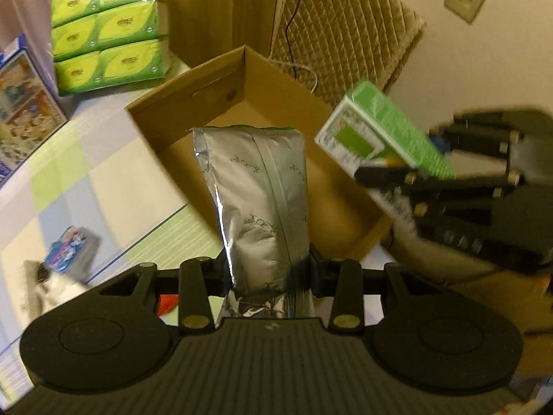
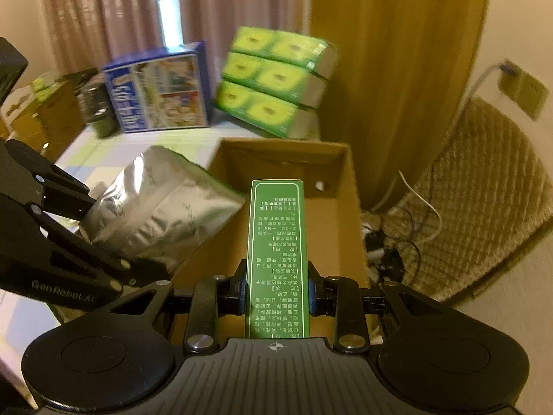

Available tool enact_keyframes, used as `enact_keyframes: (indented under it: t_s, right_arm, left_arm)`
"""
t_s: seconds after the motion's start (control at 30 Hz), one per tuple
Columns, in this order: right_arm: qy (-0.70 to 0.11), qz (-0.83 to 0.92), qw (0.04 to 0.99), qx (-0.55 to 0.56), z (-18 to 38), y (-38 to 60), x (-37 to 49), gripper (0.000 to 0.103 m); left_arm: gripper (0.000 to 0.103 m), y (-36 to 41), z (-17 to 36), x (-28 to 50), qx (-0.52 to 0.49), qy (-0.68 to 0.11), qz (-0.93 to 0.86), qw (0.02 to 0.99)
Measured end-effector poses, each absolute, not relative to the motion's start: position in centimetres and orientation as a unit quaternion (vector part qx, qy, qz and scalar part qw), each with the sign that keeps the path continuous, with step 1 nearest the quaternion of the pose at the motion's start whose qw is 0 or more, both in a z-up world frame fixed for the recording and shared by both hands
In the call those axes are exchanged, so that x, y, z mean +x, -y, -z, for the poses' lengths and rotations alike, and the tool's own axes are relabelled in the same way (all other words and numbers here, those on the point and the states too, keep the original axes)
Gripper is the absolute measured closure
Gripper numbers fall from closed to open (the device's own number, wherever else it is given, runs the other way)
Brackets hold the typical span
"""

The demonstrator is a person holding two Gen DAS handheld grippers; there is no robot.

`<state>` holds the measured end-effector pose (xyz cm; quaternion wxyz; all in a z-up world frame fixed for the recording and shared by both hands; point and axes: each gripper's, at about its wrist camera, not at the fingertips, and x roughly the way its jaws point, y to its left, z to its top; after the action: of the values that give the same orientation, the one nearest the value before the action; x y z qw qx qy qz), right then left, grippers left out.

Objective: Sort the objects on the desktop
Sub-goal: 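Carry the green box and foil bag over the cardboard box with both tools, then open both tools to drop the green box and foil bag into the cardboard box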

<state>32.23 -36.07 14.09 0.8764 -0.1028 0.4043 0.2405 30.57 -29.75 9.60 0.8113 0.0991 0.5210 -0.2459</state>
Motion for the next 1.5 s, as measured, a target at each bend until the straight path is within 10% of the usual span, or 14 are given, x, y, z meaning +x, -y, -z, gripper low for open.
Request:
enact_keyframes:
  t_s: [0.93, 1.5]
  right_arm:
    - [-0.426, -0.208, 0.88, -0.025, -7.3, 38.0, 37.5, 0.074]
    - [-0.393, -0.216, 0.893, -0.022, -11.3, 38.5, 33.7, 0.034]
  left_arm:
    - [0.053, 28.1, -6.5, 35.6, 0.001, -0.502, 0.206, 0.84]
    - [0.035, 22.1, -8.2, 31.3, 0.014, -0.489, 0.203, 0.848]
